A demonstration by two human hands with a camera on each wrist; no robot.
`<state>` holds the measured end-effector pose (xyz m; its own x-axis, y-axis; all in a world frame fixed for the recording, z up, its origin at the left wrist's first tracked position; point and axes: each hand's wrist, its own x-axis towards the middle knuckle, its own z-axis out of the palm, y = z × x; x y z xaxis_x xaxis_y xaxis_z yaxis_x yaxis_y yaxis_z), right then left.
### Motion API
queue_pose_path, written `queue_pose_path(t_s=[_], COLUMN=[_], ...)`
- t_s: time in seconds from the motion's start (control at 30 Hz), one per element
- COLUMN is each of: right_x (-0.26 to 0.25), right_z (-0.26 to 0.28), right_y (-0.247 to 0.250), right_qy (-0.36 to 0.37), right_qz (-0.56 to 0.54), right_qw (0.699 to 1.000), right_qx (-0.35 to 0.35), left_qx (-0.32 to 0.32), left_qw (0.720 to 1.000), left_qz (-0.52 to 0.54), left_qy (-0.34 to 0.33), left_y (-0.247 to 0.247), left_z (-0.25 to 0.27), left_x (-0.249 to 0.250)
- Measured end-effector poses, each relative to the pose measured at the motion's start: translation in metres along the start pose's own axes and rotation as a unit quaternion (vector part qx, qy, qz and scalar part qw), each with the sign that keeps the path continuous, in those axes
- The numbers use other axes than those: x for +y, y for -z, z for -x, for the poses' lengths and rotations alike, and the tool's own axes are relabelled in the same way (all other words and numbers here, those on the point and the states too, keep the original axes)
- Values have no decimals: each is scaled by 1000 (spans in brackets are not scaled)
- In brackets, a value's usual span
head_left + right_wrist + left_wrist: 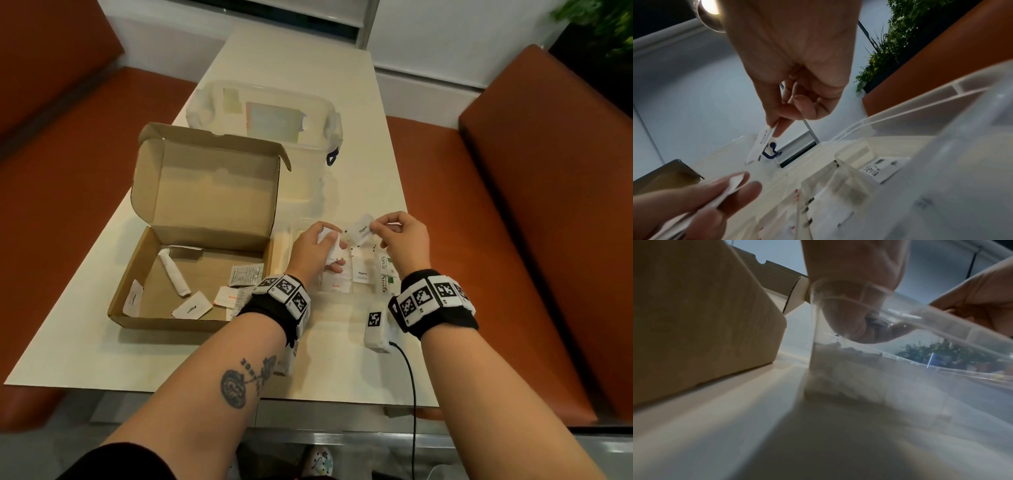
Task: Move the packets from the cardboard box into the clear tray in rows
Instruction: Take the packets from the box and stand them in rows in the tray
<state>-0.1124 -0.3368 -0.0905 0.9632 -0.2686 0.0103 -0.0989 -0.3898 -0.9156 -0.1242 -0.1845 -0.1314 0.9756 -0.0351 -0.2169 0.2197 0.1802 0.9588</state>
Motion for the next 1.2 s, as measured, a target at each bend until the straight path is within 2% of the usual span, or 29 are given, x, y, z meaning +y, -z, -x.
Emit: queue_pose_path(t_s=[0.13, 0.27, 0.37, 0.5, 0.57, 0.67, 0.83, 1.0, 1.1, 1.2], right_x=[1, 4, 6, 0, 2, 14, 35, 45, 44, 41], right_z=[2, 6, 10, 11, 9, 7, 14, 15, 17, 19], right_y=[-3, -9, -7, -3, -1, 6, 6, -4, -7, -8], right_qy=[1, -10, -12, 44, 47, 15, -25, -15, -1, 50], right_qz=[32, 32, 51, 110, 147, 191, 289, 379, 386, 383], right_qw=[999, 999, 996, 983, 979, 977, 953, 921, 918, 918], right_qx=[-15, -20, -78, -138, -131, -90, -88, -88, -91, -88], left_qx=[-7, 13, 18, 1, 8, 26, 26, 25, 25, 27], left_qw=[1000, 999, 998, 998, 999, 999, 999, 999, 999, 999], left_qz=[-13, -31, -50, -60, -45, -7, 7, -11, -12, -9], left_qy=[-14, -15, -23, -22, -28, -28, -26, -32, -32, -34], left_y=[1, 2, 2, 3, 2, 2, 3, 3, 3, 3], left_z=[0, -1, -2, 0, -1, -2, -3, -4, -5, -5], left_x=[-2, -2, -3, -2, -2, -2, -4, -6, -7, -7])
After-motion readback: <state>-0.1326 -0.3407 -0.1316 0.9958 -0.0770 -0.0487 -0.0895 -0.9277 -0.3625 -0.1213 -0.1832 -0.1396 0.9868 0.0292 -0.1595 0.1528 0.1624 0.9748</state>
